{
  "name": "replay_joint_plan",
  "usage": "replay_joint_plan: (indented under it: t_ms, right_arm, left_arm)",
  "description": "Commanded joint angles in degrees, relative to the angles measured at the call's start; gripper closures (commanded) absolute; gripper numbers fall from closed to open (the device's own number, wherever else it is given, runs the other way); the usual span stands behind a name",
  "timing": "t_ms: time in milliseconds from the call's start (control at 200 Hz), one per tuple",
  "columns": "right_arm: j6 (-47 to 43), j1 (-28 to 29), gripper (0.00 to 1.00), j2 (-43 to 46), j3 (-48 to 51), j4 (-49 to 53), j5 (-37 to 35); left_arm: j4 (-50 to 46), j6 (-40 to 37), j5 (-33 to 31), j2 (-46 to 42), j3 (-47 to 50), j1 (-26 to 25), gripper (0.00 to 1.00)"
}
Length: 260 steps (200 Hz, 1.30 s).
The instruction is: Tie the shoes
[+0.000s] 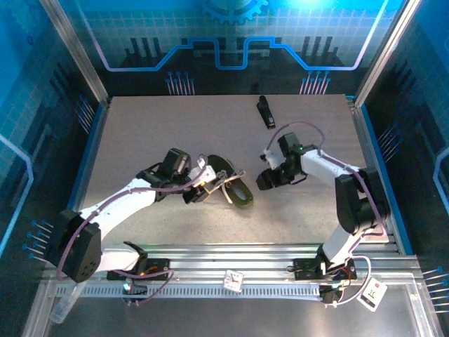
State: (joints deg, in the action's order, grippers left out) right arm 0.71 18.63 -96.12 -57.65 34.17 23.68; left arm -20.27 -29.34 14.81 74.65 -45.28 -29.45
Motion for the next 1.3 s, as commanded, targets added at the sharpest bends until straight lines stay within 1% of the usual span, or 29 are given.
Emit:
replay_joint_plan:
  t_ms: [0, 65, 135, 225, 315, 370, 430, 495, 570, 650, 675, 825, 940, 1106, 1221, 1296]
  right_arm:
    - [2.98, 4.01, 0.50, 0.24, 0.63, -1.81, 1.10]
    - [4.06, 5.79, 0.50, -0.01, 0.52, -3.00, 0.60]
    - [5.97, 7.14, 0.51, -0.38, 0.91, -4.30, 1.66]
    - [7.95, 8.75, 0.52, -0.87, 1.72, -5.45, 1.97]
    - [9.57, 9.60, 0.52, -0.96, 3.23, -6.45, 2.50]
    - [10.31, 9.75, 0.53, -0.62, 4.35, -7.12, 2.49]
    - [10.94, 9.75, 0.53, -0.22, 5.59, -7.92, 2.58]
    - [11.56, 9.79, 0.54, -0.03, 6.62, -9.05, 3.30]
    - [12.55, 10.11, 0.54, -0.17, 6.93, -10.49, 4.80]
    - [14.20, 10.72, 0.54, -0.16, 6.93, -12.81, 6.20]
    - [14.95, 10.93, 0.54, -0.21, 8.42, -13.91, 6.85]
    - [19.46, 11.55, 0.53, 1.30, 9.77, -19.42, 7.96]
    - [22.23, 11.25, 0.52, 3.19, 10.35, -23.42, 8.59]
    - [26.44, 11.61, 0.51, 1.63, 9.88, -29.42, 13.13]
    - [28.03, 12.96, 0.50, -0.08, 8.91, -31.58, 14.02]
    - [27.97, 13.76, 0.49, -0.18, 8.31, -31.05, 13.22]
  left_arm:
    - [6.14, 9.10, 4.12, 3.27, -1.39, -6.96, 0.64]
    - [10.63, 12.91, 3.74, 6.90, -1.63, -10.83, 0.65]
    - [14.50, 15.92, 2.29, 10.79, -2.17, -12.60, 0.65]
    - [17.38, 18.90, 0.02, 14.90, -2.84, -12.60, 0.65]
    - [16.69, 19.84, -5.45, 17.46, -3.32, -11.99, 0.65]
    - [15.74, 20.09, -7.41, 17.26, -2.82, -10.49, 0.66]
    - [15.92, 20.96, -7.65, 15.89, -1.42, -8.06, 0.66]
    - [18.90, 23.54, -4.76, 14.36, 0.92, -4.11, 0.64]
    - [21.26, 26.15, -3.77, 14.11, 2.10, -0.41, 0.63]
    - [21.86, 27.89, -2.94, 15.51, 1.25, 2.16, 0.64]
    - [21.78, 28.02, -2.45, 16.22, 0.64, 2.64, 0.64]
    - [20.56, 26.68, -1.36, 18.77, -3.03, 3.39, 0.64]
    - [21.02, 26.37, -1.21, 18.19, -3.39, 3.82, 0.63]
    - [21.50, 27.63, 0.50, 16.23, -3.77, 6.34, 0.61]
    - [20.16, 28.48, 4.14, 15.69, -5.64, 9.44, 0.58]
    - [16.71, 26.63, 6.83, 15.63, -8.16, 11.19, 0.58]
